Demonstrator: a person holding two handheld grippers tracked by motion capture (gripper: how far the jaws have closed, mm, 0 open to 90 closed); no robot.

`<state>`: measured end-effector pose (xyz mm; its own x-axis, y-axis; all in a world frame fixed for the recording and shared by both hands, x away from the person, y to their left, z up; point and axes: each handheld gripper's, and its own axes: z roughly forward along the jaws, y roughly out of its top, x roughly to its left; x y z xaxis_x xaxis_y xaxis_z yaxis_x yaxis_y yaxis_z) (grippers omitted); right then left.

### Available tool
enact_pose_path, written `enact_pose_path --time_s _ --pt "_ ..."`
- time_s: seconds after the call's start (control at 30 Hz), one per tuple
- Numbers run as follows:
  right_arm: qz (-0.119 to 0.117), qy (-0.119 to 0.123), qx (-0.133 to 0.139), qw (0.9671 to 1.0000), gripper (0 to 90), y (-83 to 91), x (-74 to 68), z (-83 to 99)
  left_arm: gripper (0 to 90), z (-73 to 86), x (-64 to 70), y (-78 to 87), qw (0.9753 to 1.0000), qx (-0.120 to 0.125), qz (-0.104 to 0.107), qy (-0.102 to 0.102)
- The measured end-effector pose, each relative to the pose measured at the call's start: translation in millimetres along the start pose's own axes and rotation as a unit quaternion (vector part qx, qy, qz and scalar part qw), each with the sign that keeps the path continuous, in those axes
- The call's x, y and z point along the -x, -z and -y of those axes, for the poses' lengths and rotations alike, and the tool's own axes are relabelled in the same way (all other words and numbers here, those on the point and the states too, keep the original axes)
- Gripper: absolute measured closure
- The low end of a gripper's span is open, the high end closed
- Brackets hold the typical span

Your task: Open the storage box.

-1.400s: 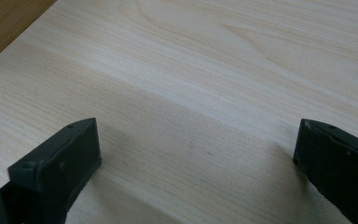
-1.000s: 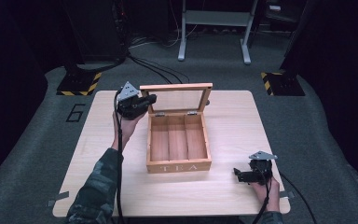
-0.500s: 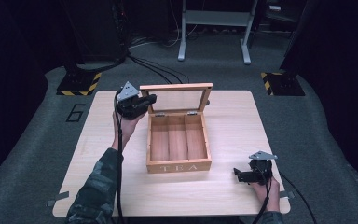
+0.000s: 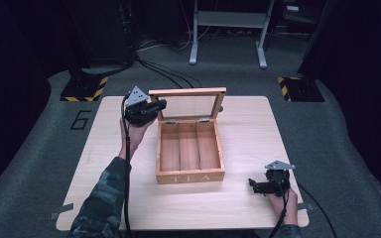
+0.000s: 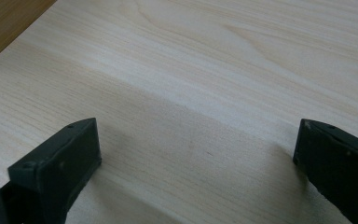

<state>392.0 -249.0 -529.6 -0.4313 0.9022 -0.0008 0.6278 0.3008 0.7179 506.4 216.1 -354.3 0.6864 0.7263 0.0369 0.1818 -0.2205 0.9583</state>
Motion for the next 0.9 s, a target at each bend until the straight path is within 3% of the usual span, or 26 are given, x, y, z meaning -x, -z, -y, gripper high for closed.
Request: enact_pose_path --time_s 0.37,0.9 --pt "0.0 0.0 0.0 1.0 0.1 0.0 0.0 -0.1 84.4 5.6 5.6 4.9 0.9999 -0.004 0.011 0.002" --pt "0.0 -0.002 0.0 1.0 0.1 0.2 -0.4 0.0 84.3 47.5 41.8 26.0 0.9992 -0.017 0.036 -0.005"
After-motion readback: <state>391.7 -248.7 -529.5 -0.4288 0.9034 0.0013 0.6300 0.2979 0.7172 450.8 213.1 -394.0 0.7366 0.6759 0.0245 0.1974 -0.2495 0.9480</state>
